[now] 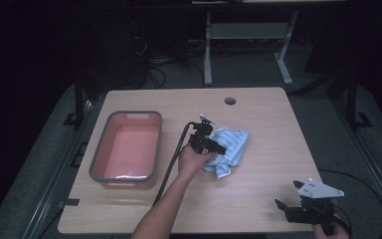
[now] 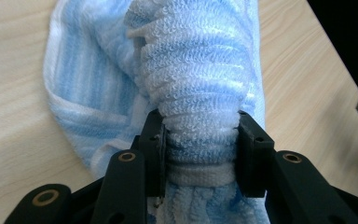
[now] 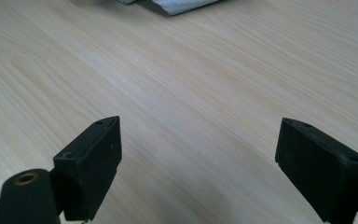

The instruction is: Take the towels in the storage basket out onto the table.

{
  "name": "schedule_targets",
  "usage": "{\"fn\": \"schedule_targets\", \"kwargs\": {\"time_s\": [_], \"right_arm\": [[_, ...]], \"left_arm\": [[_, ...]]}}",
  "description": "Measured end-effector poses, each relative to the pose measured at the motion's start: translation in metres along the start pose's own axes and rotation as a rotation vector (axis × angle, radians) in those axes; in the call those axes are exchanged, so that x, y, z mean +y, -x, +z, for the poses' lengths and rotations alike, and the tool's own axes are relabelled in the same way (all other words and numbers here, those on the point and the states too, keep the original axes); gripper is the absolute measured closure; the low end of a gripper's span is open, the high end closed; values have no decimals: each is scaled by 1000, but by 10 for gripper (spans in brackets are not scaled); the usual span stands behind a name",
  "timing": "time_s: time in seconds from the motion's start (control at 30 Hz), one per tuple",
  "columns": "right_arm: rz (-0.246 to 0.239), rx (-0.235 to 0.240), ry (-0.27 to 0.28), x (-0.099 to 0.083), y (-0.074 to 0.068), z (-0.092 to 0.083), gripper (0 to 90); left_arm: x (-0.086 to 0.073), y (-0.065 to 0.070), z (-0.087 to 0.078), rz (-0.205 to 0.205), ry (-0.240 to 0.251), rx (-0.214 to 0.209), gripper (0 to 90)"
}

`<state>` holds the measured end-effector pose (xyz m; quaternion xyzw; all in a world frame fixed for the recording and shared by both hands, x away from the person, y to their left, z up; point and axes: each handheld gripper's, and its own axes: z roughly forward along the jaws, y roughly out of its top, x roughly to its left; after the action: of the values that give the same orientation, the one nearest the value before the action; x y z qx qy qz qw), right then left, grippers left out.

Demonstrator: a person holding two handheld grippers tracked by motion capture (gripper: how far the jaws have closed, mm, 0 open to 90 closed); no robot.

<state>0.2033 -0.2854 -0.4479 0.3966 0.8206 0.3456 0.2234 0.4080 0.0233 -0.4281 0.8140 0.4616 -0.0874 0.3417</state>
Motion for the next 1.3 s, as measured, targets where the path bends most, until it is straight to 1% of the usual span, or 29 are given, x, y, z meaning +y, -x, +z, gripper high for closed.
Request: {"fn": "schedule_targets", "kwargs": {"time_s": [0.03, 0.2, 0.37, 0.43, 0.47, 0.63, 0.77, 0.93, 1.07, 1.2, 1.27, 1.3], "right_arm": [[1, 2, 0, 0, 0, 0, 138], [-2, 2, 2, 0, 0, 0, 138], [-1, 0, 3, 0, 0, -1, 138], [-3, 0, 3, 0, 0, -1, 139], [-5, 0, 3, 0, 0, -1, 138], [-8, 1, 2, 1, -1, -1, 138], [-7, 0, 3, 1, -1, -1, 138], [-10, 1, 3, 1, -2, -1, 138], [-10, 2, 1, 1, -2, 0, 138], [-7, -1, -1, 1, -1, -1, 138], [-8, -2, -1, 0, -1, -1, 138], [-7, -1, -1, 0, 0, -1, 138]], "left_arm": [[-1, 1, 1, -2, 5, 6, 604], [-4, 4, 5, 18, 3, 26, 595], [-6, 3, 6, 11, 18, 24, 568], [-7, 4, 6, 17, 20, 26, 558], [-7, 5, 6, 17, 28, 27, 547], [-7, 8, 5, 27, 34, 25, 471], [-7, 9, 1, 32, 38, 14, 429], [-7, 11, -7, 34, 58, 0, 387], [-7, 14, -13, 48, 69, -2, 359], [-8, 15, -20, 51, 83, 3, 337], [-9, 15, -25, 57, 89, -1, 334], [-9, 16, -26, 49, 98, -6, 329]]}}
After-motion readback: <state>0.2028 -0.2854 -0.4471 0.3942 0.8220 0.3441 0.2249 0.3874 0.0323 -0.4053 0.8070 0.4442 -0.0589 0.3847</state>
